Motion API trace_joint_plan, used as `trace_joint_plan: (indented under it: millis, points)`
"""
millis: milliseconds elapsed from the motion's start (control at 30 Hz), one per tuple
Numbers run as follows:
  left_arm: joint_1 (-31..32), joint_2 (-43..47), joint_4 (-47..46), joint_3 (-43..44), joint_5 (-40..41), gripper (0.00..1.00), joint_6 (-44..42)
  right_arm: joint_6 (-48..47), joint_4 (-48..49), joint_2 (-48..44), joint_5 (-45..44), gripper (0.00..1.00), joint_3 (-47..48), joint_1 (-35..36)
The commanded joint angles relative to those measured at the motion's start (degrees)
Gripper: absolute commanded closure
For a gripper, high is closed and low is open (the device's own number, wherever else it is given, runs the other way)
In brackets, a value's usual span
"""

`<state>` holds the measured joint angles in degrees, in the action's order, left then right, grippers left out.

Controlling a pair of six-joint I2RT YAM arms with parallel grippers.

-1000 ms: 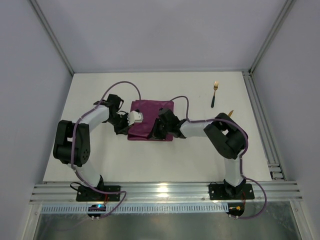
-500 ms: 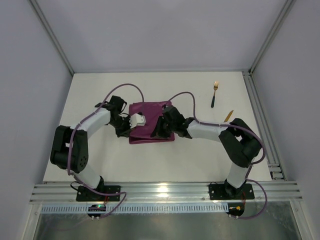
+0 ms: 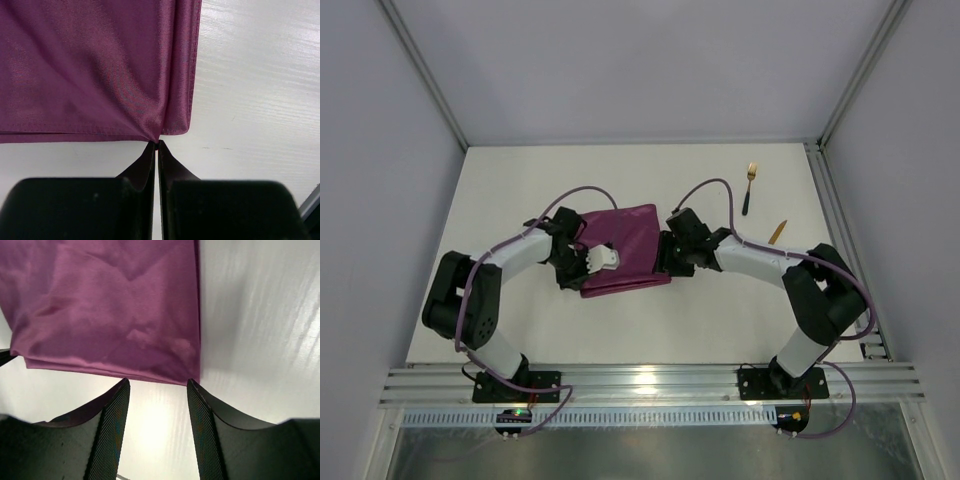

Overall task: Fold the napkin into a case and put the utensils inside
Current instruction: Move the lower triangle-folded napkin to the center of the board.

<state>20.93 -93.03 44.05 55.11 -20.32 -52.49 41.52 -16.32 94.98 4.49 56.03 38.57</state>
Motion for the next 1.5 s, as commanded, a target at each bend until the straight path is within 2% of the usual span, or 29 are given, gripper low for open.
trace_joint_plan:
  millis: [0,233,433,600,667,933,1100,1200,1300,1333,1467]
  points:
    - [1.3,2.24,-2.13,-0.71,1.33,1.0,2.04,-4.34,-3.46,-0.59,-3.88,0.46,0.83,-0.25]
    - [2.54,3.3,-2.22,-1.5,2.82,1.0,2.48,-5.39,-1.7,2.66,-3.09,0.49,-0.39,-1.74]
    - [4.21,4.26,-0.99,-3.17,2.83,1.0,1.08,-5.31,0.49,2.93,-1.33,0.76,-2.76,-3.15]
    - [4.38,5.93,-0.02,-3.87,1.25,1.0,0.98,-5.13,1.99,0.91,0.16,0.93,-4.79,-3.32]
    - [4.47,6.46,0.5,-3.79,0.63,1.0,1.16,-5.13,2.25,0.39,0.69,0.96,-5.23,-3.24]
    - [5.61,9.62,3.58,-3.61,-1.22,1.0,1.95,-3.29,3.74,-4.36,2.8,0.96,-9.27,-3.23]
    - [8.16,9.36,3.67,-6.59,-0.34,1.0,2.74,-1.97,4.98,-6.38,4.21,0.96,-12.78,-3.06]
    - [10.44,8.92,3.58,-7.82,0.28,0.96,3.71,-1.7,5.33,-6.74,4.74,0.96,-13.49,-2.88]
    - [13.17,9.01,4.37,-8.35,0.89,0.87,4.32,-1.79,5.33,-7.17,5.53,0.96,-13.75,-2.8]
    - [13.96,9.27,4.64,-8.35,0.98,0.79,4.5,-1.88,5.33,-7.26,5.79,0.96,-13.84,-2.8]
    - [14.14,12.6,6.74,-6.87,-0.33,0.68,4.85,-2.05,4.8,-8.05,5.79,0.96,-13.93,-2.8]
